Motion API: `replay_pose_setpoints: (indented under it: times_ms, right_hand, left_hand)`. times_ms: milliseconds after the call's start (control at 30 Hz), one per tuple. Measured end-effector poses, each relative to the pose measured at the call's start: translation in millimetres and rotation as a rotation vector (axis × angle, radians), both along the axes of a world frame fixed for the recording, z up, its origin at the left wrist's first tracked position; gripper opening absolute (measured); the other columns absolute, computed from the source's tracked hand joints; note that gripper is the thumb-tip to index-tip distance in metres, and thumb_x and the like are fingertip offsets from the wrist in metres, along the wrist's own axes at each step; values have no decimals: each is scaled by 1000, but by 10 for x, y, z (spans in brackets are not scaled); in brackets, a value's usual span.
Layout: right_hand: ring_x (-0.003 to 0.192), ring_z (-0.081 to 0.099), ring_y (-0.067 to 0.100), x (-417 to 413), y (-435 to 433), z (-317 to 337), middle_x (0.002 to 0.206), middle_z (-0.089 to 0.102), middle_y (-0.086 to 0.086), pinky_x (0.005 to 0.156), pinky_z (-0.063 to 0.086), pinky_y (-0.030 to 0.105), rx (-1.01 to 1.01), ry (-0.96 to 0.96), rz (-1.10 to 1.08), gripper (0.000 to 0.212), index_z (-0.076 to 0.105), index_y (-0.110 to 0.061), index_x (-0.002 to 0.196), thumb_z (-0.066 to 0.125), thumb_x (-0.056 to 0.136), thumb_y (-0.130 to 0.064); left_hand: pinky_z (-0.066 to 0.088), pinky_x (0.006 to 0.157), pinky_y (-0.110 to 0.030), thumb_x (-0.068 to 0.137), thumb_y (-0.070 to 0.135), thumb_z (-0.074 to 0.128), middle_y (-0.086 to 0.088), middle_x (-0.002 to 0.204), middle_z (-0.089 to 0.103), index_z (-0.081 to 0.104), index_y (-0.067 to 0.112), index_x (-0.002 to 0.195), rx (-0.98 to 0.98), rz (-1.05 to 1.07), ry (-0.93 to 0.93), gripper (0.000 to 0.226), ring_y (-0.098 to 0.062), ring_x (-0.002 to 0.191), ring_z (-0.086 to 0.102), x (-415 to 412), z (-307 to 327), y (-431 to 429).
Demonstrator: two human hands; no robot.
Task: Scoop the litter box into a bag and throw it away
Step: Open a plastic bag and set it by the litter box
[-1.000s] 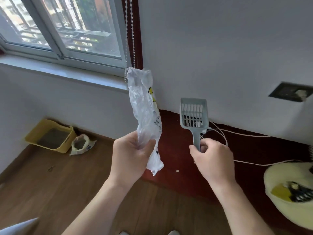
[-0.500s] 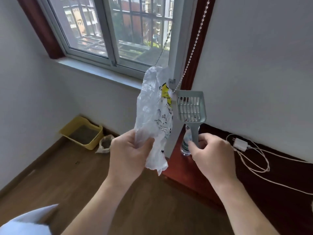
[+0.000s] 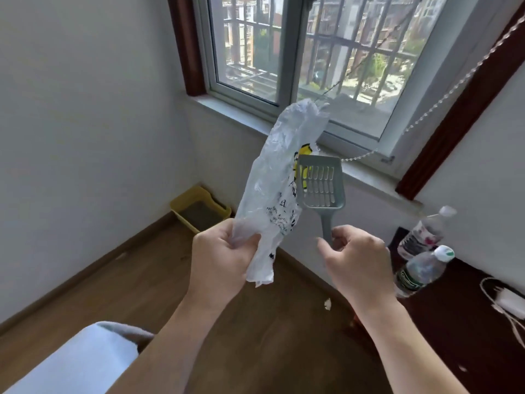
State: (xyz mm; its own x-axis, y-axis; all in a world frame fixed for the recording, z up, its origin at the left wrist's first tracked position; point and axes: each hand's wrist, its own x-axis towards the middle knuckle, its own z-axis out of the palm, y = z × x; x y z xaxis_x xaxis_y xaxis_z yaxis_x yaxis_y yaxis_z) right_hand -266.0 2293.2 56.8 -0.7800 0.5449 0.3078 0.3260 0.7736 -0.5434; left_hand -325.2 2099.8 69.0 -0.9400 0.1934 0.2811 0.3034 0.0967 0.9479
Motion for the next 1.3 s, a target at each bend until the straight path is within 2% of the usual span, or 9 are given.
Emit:
replay_pose_setpoints:
  times_ms: [100, 200, 400, 633, 800, 933, 1033, 1133, 1300]
  right_hand:
    - [70, 64, 19, -286, -198, 3, 70, 68, -7, 69, 52, 31, -6, -20, 58, 17, 74, -21, 83, 72, 79, -37]
    - [68, 62, 19, -606, -375, -27, 67, 65, -7, 67, 52, 32, -17, -21, 128, 17, 73, -19, 79, 72, 78, -36]
    - [67, 60, 19, -1293, -654, -115, 65, 63, -7, 65, 51, 34, -74, -62, 273, 19, 70, -18, 76, 71, 80, -37]
    - [65, 59, 16, -2221, -850, -115, 64, 62, -8, 65, 52, 33, -105, -85, 434, 17, 69, -19, 74, 72, 80, -34]
    - [65, 61, 17, -2766, -1091, -75, 66, 63, -9, 66, 55, 36, -105, -104, 509, 17, 70, -19, 77, 72, 79, -37]
    - [63, 60, 14, -3095, -1330, -100, 65, 62, -10, 65, 55, 34, -92, -131, 553, 16, 69, -21, 75, 72, 80, -36]
    - [62, 59, 9, -3360, -1542, -158, 66, 63, -12, 63, 53, 29, -79, -149, 574, 15, 70, -22, 77, 73, 82, -36]
    - [59, 59, 8, -3663, -1801, -223, 65, 62, -13, 61, 54, 29, -83, -157, 572, 14, 71, -22, 78, 73, 82, -36]
    - [58, 58, 8, -4200, -2286, -380, 61, 62, -11, 57, 52, 29, -70, -175, 504, 16, 68, -23, 73, 71, 80, -36]
  left_hand:
    - [48, 49, -20, 77, 23, 82, 9, 62, 69, 72, 18, 74, -17, 84, -32, 11, -10, 57, 66, -165, -48, -255]
    - [41, 47, -17, 81, 11, 78, 12, 54, 61, 67, 22, 65, -36, 214, -70, 22, -3, 49, 54, -361, -148, -486]
    - [37, 46, -13, 82, 14, 76, 15, 49, 55, 63, 24, 62, -68, 428, -94, 26, -4, 47, 48, -796, -241, -771]
    - [33, 45, -29, 82, 23, 76, 2, 47, 47, 58, 17, 55, -122, 651, -102, 34, -16, 46, 40, -1430, -315, -999]
    - [39, 42, -39, 82, 25, 77, -4, 49, 56, 58, 15, 57, -151, 764, -113, 33, -30, 47, 48, -1794, -361, -1226]
    - [41, 41, -30, 83, 17, 76, 5, 53, 63, 61, 21, 59, -146, 808, -148, 28, -14, 46, 55, -2034, -350, -1420]
    - [44, 43, -37, 83, 18, 76, -5, 60, 67, 67, 12, 69, -182, 809, -158, 18, -26, 53, 60, -2277, -399, -1645]
    - [49, 48, -36, 83, 18, 76, -3, 64, 69, 69, 14, 72, -198, 803, -165, 13, -21, 57, 63, -2578, -449, -1910]
    - [32, 41, -26, 82, 19, 75, -3, 49, 55, 58, 8, 60, -261, 763, -144, 30, -11, 42, 43, -3186, -589, -2434]
